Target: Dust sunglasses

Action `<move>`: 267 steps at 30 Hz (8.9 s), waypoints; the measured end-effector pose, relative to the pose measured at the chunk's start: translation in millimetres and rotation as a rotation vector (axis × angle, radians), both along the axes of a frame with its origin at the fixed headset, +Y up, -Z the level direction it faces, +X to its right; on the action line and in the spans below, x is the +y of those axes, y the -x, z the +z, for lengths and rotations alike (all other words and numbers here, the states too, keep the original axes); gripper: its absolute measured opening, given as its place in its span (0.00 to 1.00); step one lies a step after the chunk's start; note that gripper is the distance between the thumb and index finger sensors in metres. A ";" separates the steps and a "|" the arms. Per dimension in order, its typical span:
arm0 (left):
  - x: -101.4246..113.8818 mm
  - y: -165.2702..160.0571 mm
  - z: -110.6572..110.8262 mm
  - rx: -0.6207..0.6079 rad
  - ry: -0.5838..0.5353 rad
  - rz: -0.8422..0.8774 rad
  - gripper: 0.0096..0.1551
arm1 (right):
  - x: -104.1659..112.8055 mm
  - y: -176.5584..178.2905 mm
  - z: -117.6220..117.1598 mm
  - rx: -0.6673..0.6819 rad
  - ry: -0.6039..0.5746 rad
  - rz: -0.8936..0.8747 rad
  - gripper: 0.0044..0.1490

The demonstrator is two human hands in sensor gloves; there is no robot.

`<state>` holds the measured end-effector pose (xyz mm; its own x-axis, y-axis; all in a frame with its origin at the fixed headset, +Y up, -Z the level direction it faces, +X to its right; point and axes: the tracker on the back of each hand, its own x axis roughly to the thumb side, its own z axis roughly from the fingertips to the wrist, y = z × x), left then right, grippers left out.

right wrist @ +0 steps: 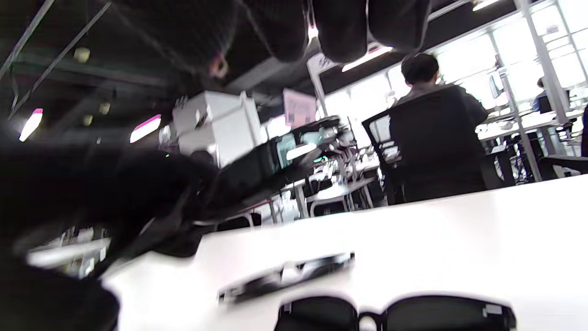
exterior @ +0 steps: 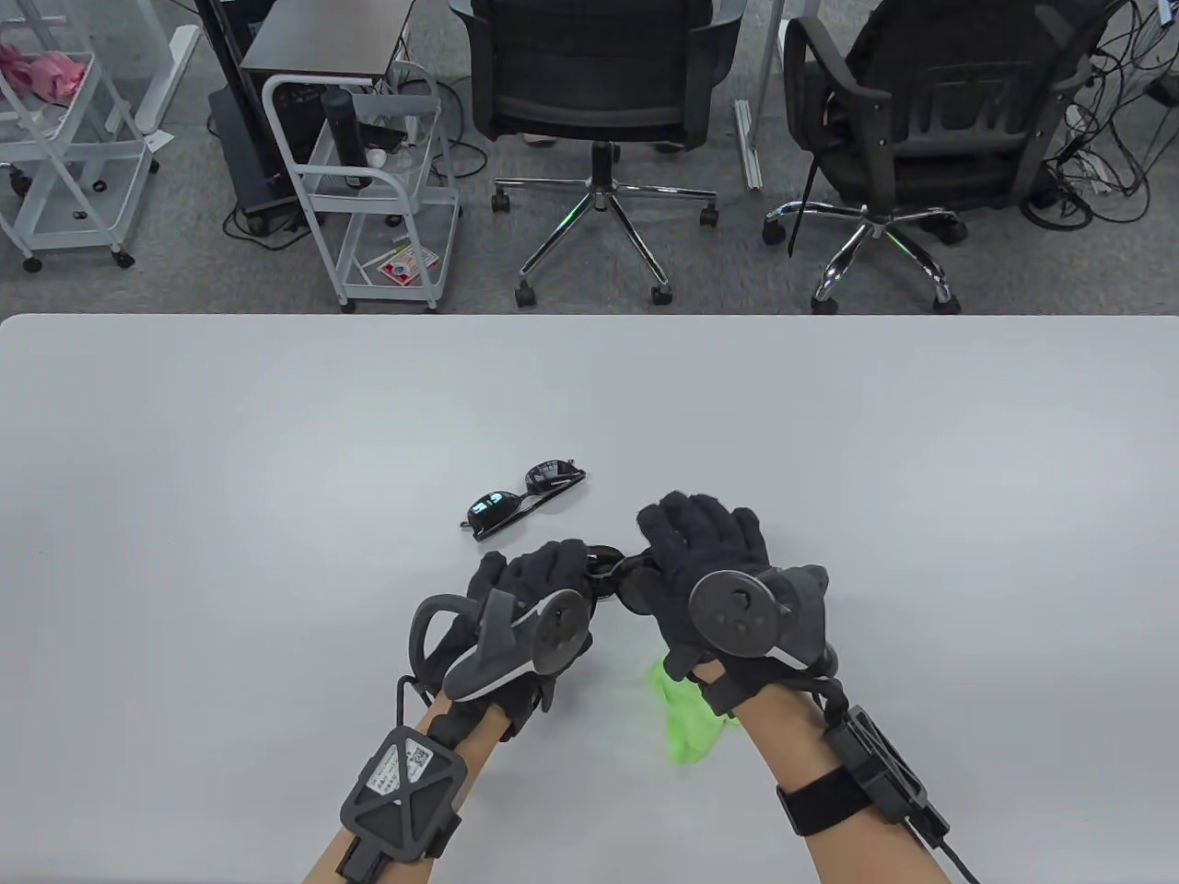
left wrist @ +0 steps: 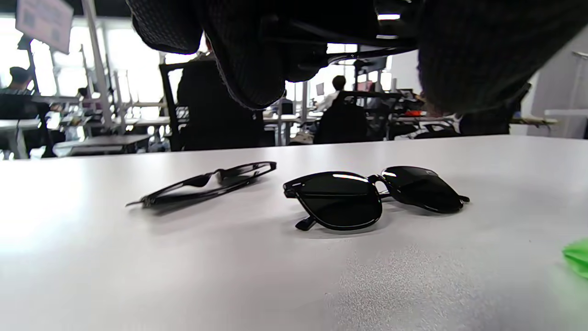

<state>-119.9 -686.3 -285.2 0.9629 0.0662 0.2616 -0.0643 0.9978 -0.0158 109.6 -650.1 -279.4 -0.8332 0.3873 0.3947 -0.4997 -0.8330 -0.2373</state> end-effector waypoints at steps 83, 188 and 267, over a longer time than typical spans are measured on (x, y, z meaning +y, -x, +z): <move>-25.9 16.0 -6.5 -0.138 0.733 1.070 0.58 | -57.8 12.8 -13.8 0.249 0.620 -0.887 0.27; 39.8 -9.8 43.2 -0.017 -0.539 -0.143 0.55 | -60.5 -19.7 -24.9 0.457 0.623 -1.059 0.36; 48.4 -19.3 51.4 -0.179 -0.619 -0.204 0.58 | -41.4 -23.0 -14.5 0.290 0.411 -0.975 0.23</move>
